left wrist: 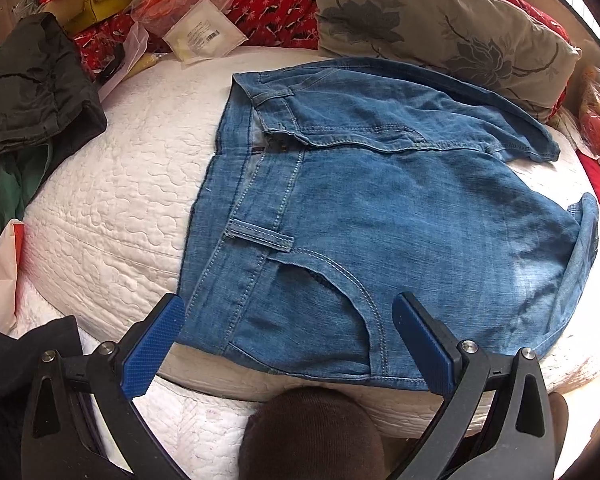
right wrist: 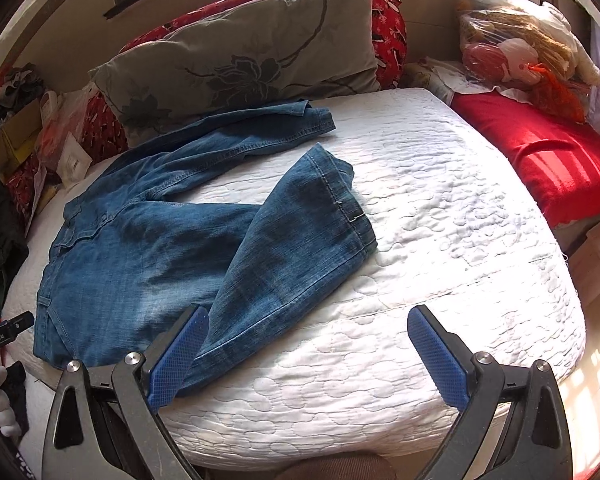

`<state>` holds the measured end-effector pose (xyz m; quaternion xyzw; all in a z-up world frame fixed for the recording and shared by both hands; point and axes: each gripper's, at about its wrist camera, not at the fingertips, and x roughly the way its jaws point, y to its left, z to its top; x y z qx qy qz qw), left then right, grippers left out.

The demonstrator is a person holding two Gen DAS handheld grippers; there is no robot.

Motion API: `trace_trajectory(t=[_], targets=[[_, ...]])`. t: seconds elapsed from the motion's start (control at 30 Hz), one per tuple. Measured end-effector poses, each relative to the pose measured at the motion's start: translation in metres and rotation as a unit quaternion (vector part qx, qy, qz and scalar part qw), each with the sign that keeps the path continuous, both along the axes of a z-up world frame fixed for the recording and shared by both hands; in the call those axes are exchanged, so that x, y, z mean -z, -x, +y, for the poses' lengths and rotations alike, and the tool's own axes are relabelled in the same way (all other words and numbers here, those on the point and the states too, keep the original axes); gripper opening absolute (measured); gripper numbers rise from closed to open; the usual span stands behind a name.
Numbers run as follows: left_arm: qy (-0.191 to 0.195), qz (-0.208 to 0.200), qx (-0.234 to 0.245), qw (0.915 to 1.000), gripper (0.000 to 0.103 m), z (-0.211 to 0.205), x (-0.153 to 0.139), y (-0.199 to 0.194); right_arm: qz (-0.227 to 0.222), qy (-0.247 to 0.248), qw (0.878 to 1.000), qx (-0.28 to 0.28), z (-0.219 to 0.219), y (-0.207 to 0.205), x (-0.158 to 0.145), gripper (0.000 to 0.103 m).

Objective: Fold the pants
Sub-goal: 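Move both tools toward the blue jeans lying on the bed, then grasp the jeans waistband with the left tool while the right tool grasps the leg hem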

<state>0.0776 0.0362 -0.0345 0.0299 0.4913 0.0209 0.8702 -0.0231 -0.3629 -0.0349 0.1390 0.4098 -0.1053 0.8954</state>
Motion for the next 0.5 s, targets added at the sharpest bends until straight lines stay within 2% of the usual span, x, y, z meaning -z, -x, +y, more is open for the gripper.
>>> trace_trajectory(t=[0.1,0.2,0.37,0.5], targets=[[0.023,0.034,-0.002,0.9992,0.103,0.024,-0.002,-0.029,0.017,-0.016,1.0,0.015,-0.034,-0.018,0.004,0.1],[0.081,0.08,0.002,0.9936,0.103,0.04,0.002,-0.055,0.03,-0.021,0.999,0.004,-0.05,-0.039,0.008,0.1],[0.18,0.139,0.014,0.9738,0.103,0.05,0.011,-0.094,0.047,-0.027,0.997,-0.046,-0.052,-0.083,0.024,0.1],[0.228,0.173,0.022,0.958,0.103,0.049,0.02,-0.114,0.078,-0.039,0.992,-0.095,-0.047,-0.106,0.042,0.099]])
